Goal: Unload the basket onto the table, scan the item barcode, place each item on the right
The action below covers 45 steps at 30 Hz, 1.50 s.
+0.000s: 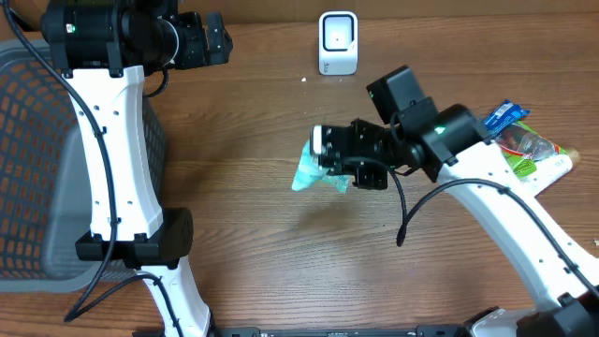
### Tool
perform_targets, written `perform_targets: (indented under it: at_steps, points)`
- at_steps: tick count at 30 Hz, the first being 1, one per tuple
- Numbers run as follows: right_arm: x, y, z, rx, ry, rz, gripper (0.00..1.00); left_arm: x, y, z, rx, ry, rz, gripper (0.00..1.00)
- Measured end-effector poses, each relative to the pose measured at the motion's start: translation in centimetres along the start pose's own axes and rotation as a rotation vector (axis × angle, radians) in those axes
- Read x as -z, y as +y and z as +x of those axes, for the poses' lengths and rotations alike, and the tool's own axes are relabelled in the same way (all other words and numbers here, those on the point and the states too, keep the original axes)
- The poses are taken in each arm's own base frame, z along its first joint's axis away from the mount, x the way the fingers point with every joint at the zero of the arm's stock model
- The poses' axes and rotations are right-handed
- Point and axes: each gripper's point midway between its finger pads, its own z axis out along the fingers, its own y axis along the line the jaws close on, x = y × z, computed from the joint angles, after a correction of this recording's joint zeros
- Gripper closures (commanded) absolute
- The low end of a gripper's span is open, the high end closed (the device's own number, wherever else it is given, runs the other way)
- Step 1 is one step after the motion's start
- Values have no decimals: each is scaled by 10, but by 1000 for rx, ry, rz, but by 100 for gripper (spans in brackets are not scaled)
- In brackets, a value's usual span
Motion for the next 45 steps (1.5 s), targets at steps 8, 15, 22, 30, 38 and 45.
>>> perform_targets:
  at_steps: [8,15,22,30,38,45]
  points:
    - [-70,-18,55,69,99,-3,86,0,0,0,0,0,0,0]
    - [-116,-26,89,50,160,-42,63,0,0,0,0,0,0,0]
    - [-119,-32,88,-76,159,-15,0,0,0,0,0,0,0,0]
    - [-72,-76,54,-645,91,97,0,0,0,0,0,0,0,0]
    - [-46,-77,92,-1343,-3,19,34,0,0,0,0,0,0,0]
    - [-86,-42,128,-1737,55,-3,24,0,0,0,0,-1,0,0]
